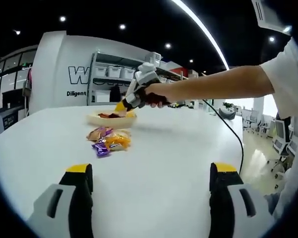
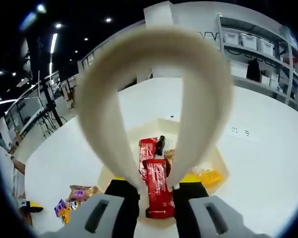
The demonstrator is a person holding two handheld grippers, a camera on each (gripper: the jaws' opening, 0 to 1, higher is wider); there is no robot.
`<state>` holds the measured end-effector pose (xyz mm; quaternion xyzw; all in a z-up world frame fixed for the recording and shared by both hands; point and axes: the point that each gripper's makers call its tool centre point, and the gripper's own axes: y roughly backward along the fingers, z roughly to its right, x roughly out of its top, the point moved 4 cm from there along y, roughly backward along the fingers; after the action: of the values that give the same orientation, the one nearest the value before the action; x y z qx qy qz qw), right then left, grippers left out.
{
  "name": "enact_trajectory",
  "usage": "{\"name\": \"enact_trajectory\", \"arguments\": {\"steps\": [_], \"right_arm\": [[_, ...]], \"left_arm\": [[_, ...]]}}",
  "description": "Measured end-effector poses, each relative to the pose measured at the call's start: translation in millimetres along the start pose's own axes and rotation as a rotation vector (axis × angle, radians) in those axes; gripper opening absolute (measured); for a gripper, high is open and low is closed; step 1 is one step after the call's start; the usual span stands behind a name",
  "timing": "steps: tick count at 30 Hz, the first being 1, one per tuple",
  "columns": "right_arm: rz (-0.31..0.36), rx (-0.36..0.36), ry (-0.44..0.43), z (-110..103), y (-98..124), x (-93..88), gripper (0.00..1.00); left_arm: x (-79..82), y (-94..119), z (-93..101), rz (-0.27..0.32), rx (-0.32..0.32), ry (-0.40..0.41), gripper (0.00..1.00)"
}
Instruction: Place the target food into the container with the food tongs after gripping and lifting it, then release it inside without dropping or visibly crushing the food.
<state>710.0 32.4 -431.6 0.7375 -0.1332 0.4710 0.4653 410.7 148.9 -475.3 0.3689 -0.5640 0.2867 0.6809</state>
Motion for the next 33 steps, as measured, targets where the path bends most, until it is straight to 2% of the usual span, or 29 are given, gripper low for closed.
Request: {"name": "enact_trajectory", "arguments": {"steps": [14, 22, 28, 33], "right_arm": [[0.022, 0.036, 0.007, -17, 33, 12.1, 0.17], [0.01, 0.086, 0.051, -35, 54, 5.5, 0.18], [0.002, 0.101, 0.065, -37, 60, 3.2, 0.18], [-0.01, 0.121, 0.077, -45, 61, -7.4, 0.18]], "left_arm": [[2.1, 0, -1.1, 0.014, -0.001, 0.012, 0.95], [1.2, -1, -1.7, 0.006, 0.004, 0.012, 0.95], [1.3, -2, -2.4, 0.003, 0.007, 0.01, 0.94], [3.8, -1, -3.9, 0.019, 0.005, 0.025, 0.94]]}}
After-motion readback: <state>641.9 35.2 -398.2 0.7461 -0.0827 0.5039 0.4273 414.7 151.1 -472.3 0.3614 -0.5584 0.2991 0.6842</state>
